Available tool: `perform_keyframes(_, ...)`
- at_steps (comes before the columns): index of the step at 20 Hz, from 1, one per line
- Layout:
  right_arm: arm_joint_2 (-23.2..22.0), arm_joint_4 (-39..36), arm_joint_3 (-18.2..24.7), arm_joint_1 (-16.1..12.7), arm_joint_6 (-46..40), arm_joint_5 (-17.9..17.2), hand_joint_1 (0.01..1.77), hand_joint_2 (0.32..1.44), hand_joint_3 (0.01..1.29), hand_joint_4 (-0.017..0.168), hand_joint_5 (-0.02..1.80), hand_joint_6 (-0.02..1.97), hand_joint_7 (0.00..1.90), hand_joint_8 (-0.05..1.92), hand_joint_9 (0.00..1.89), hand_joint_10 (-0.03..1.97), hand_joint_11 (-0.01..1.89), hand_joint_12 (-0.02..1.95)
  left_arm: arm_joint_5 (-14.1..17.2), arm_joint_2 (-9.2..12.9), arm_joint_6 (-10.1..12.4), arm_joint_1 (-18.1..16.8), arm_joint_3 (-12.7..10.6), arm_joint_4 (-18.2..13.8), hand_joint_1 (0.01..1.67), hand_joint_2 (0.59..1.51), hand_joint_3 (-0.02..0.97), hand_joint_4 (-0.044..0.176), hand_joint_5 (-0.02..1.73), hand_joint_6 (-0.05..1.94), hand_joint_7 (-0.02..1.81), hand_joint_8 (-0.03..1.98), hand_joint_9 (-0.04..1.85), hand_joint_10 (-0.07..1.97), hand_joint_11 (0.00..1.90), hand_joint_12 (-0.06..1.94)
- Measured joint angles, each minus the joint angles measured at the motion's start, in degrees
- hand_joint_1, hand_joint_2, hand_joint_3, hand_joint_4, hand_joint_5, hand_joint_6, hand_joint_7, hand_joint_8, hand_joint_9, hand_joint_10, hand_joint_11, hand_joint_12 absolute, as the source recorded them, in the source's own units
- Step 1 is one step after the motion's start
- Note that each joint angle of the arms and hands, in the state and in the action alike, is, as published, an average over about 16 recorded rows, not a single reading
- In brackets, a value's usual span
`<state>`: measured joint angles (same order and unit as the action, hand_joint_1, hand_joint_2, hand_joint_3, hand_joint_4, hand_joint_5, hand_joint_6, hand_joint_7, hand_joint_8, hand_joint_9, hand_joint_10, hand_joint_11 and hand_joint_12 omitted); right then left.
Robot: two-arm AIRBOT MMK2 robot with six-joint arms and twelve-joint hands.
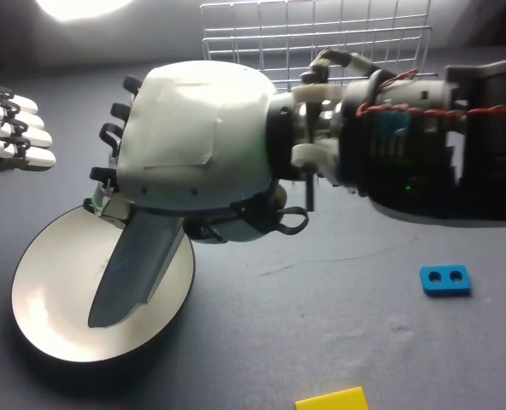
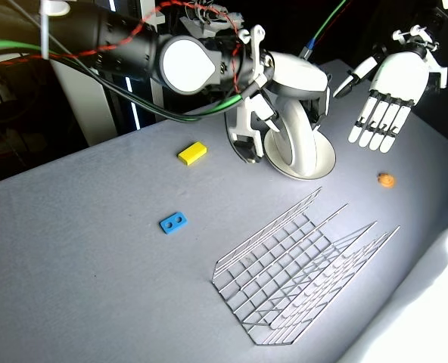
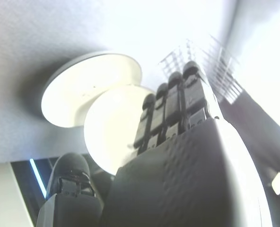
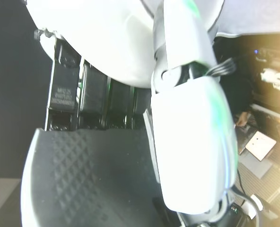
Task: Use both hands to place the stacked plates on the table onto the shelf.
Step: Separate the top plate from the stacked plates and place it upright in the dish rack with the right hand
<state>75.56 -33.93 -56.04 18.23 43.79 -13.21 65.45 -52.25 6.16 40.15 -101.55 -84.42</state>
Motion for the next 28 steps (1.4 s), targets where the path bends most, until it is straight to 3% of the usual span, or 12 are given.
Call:
perform_keyframes(8, -8.99, -5.91, 5.11, -4.27, -12.78, -3.05, 1.34, 0.98, 0.02, -0.002, 0.87, 1.05, 1.04, 0.8, 1.09, 0.89, 0.97, 0.91, -1.44, 0.28, 0.99, 0.1, 0.27, -0.09, 0.02, 1.16, 0.016, -0.002, 0.02, 0.02, 0.02, 0.0, 0.02, 0.01, 0.02, -0.01)
perform_keyframes(15, -15.19, -11.82, 4.65, -7.85, -32.27, -4.32, 1.34, 0.98, 0.02, -0.002, 0.89, 1.02, 1.06, 0.77, 1.1, 0.89, 0.98, 0.89, -1.65, 0.29, 1.03, 0.58, 1.44, -1.08, 0.02, 1.161, 0.016, -0.002, 0.02, 0.02, 0.02, 0.0, 0.02, 0.01, 0.02, 0.0)
perform_keyframes(21, -17.3, -11.16, 1.36, -10.52, -45.32, -0.31, 1.35, 0.98, 0.02, -0.003, 0.91, 0.98, 1.07, 0.75, 1.1, 0.9, 0.98, 0.89, -1.6, 0.23, 0.79, 1.77, 3.4, -2.02, 0.02, 1.162, 0.016, -0.002, 0.02, 0.02, 0.02, 0.0, 0.02, 0.01, 0.02, 0.0)
perform_keyframes(28, -17.34, -4.3, -3.23, -13.19, -50.76, 7.74, 1.35, 0.98, 0.02, -0.007, 0.92, 0.96, 1.07, 0.76, 1.09, 0.92, 0.97, 0.89, -1.89, -0.5, 0.38, 4.12, 5.32, -2.79, 0.02, 1.165, 0.015, -0.002, 0.03, 0.02, 0.03, 0.0, 0.02, 0.01, 0.02, 0.0)
